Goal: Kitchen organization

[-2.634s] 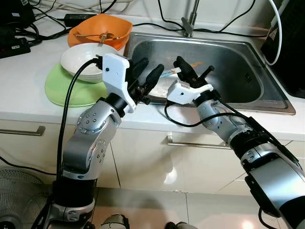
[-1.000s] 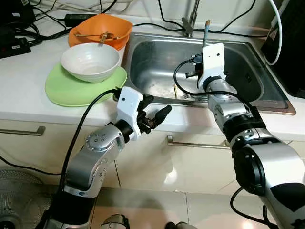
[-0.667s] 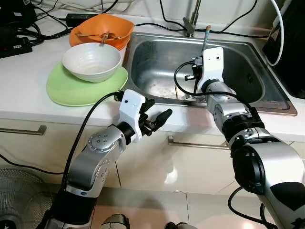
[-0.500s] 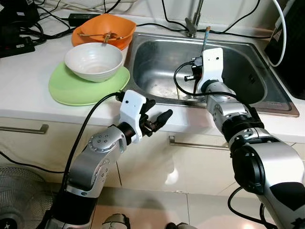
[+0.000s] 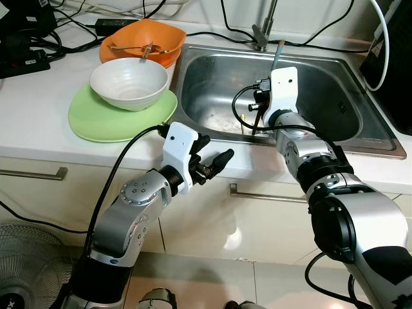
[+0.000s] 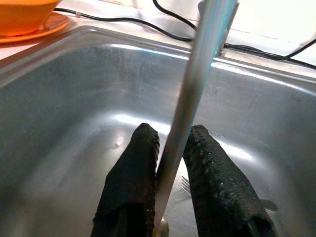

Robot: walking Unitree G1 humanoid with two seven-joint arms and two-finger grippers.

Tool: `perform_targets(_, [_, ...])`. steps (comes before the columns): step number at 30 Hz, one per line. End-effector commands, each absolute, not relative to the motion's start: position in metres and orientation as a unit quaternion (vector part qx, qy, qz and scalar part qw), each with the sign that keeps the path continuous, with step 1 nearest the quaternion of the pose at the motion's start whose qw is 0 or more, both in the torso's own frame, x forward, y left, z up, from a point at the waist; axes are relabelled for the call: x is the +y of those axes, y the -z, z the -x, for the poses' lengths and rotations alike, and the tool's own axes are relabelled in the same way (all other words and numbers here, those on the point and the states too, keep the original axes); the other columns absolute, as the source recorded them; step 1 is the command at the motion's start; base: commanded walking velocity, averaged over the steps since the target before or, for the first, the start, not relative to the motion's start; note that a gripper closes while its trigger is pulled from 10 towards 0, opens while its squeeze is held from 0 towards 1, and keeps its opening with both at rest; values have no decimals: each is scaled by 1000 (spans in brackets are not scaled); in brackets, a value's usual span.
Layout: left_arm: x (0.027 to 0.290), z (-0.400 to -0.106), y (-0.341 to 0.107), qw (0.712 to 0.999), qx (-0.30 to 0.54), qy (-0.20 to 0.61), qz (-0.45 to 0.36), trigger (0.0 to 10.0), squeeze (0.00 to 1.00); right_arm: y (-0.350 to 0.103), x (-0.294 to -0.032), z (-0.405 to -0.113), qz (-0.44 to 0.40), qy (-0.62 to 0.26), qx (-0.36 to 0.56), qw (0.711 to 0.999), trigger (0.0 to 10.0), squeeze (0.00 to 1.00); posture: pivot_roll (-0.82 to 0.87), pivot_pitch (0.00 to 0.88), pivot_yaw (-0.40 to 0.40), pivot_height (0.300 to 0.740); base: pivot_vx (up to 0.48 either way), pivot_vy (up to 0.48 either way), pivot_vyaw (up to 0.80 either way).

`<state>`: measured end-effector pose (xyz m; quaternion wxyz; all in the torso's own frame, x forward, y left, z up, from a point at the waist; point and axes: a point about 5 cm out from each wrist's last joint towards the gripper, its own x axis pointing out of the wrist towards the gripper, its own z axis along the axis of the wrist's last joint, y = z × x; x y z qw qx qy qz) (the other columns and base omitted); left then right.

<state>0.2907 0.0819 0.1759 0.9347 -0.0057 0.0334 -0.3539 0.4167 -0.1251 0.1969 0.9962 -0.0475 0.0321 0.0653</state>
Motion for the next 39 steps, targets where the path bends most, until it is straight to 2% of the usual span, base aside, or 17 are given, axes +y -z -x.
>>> perform_targets(1, [78,-288,-176,930,34,365,2,10000,0,-194,-129,-416,40,-58,41,997,10000,106,185,42,-41,740,0,0,0])
perform_targets(2, [78,-288,-176,930,34,366,3,10000,0,-196,-129,-417,44,-57,35,997,10000,0,185,42,-41,740,0,0,0])
perform_targets(13, [80,-290,-181,935,19,353,1,10000,0,-221,-129,-419,47,-59,-42,996,10000,0,178,49,-42,740,0,0,0])
perform_targets(14, [85,-294,-184,942,4,335,-2,10000,0,-237,-128,-419,42,-68,-92,993,10000,0,171,59,-41,740,0,0,0])
perform_targets(17, [89,-299,-189,950,-14,312,3,10000,0,-252,-127,-417,30,-78,-147,986,10000,0,163,66,-42,740,0,0,0])
perform_targets(25, [97,-306,-201,960,-49,275,0,10000,0,-260,-130,-410,22,-95,-199,975,10000,0,150,80,-49,740,0,0,0])
perform_targets(32, [111,-312,-219,970,-90,225,4,10000,0,-240,-128,-403,12,-129,-182,975,10000,0,155,92,-53,740,0,0,0])
perform_targets(36, [131,-320,-239,978,-130,166,6,10000,0,-182,-119,-388,27,-178,-90,979,10000,0,153,100,-48,740,0,0,0])
perform_targets(39, [138,-324,-242,980,-136,143,7,10000,0,-165,-114,-381,21,-185,-63,980,10000,0,151,101,-45,740,0,0,0])
